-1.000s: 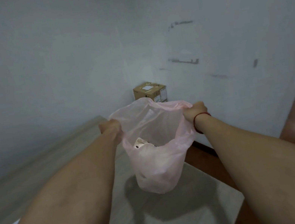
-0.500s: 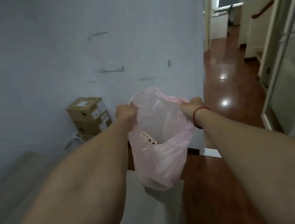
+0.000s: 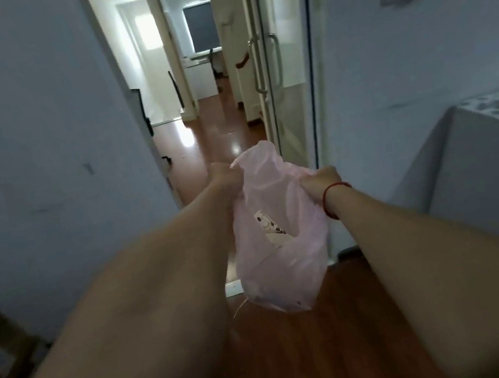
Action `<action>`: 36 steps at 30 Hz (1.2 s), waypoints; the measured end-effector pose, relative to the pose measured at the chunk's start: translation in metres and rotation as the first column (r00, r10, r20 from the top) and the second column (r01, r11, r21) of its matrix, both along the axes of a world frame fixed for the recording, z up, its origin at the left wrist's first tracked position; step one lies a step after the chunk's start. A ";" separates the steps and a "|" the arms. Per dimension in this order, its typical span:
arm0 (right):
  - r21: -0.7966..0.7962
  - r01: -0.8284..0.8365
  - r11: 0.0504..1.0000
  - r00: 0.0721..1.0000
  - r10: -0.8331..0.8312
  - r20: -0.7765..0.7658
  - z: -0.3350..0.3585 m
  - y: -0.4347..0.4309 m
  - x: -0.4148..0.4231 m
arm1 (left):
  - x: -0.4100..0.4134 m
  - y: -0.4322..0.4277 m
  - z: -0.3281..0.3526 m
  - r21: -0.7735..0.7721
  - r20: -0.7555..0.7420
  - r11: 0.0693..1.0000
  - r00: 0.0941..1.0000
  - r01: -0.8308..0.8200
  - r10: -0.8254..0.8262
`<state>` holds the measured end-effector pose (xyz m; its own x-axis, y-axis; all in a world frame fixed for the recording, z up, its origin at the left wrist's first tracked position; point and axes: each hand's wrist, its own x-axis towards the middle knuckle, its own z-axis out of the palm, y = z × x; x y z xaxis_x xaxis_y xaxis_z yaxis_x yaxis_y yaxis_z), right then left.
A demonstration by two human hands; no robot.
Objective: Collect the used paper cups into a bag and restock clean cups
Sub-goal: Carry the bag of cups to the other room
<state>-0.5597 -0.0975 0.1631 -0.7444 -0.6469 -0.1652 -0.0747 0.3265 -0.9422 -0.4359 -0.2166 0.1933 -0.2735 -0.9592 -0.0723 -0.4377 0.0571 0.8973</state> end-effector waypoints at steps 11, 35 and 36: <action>0.038 0.503 0.864 0.864 -0.502 -0.036 -0.015 0.161 -0.275 | -0.339 0.111 -0.022 0.010 -0.051 0.892 0.892 0.451 -0.450; 0.058 0.993 0.105 0.106 -0.994 -0.019 -0.016 0.547 -0.624 | -0.838 0.515 -0.039 0.045 0.022 0.124 0.123 0.991 -0.992; 0.049 0.994 0.102 0.103 -0.994 -0.029 -0.014 0.566 -0.640 | -0.857 0.536 -0.039 0.044 0.024 0.090 0.089 0.995 -0.996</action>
<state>-1.1998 0.4688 0.1487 -0.7120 0.6801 -0.1748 0.3596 0.1394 -0.9226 -1.2928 0.3198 0.1547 -0.9753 0.1848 -0.1210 -0.0232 0.4587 0.8883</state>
